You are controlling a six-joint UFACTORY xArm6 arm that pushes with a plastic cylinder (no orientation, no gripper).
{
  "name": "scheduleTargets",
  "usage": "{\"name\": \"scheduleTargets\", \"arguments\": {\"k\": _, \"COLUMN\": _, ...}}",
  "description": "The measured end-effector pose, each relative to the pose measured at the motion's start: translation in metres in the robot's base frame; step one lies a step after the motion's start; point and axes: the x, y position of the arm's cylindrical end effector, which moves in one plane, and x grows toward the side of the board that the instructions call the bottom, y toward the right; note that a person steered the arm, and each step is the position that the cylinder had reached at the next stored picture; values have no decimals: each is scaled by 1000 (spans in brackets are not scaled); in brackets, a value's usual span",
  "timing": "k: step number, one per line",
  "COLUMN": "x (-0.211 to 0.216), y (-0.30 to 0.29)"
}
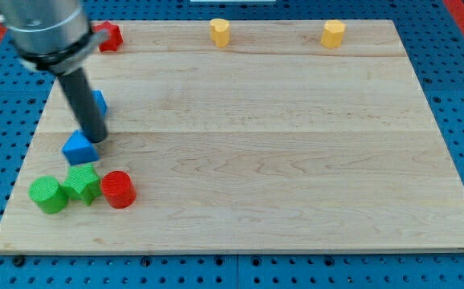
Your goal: Push the blue cube in between red circle and green star
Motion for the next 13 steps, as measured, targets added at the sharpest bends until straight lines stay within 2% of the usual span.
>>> {"name": "scheduleTargets", "arguments": {"k": 2, "x": 6, "y": -22}}
{"name": "scheduleTargets", "arguments": {"k": 4, "x": -26, "y": 6}}
{"name": "scheduleTargets", "arguments": {"k": 5, "x": -55, "y": 41}}
{"name": "scheduleTargets", "arguments": {"k": 6, "x": -98, "y": -16}}
{"name": "scheduleTargets", "arguments": {"k": 7, "x": -97, "y": -80}}
{"name": "scheduleTargets", "arguments": {"k": 8, "x": -64, "y": -65}}
{"name": "scheduleTargets", "arguments": {"k": 9, "x": -73, "y": -39}}
{"name": "scheduleTargets", "arguments": {"k": 10, "x": -101, "y": -36}}
{"name": "scheduleTargets", "arguments": {"k": 11, "x": -85, "y": -29}}
{"name": "scheduleTargets", "arguments": {"k": 12, "x": -24, "y": -8}}
{"name": "scheduleTargets", "arguments": {"k": 13, "x": -68, "y": -27}}
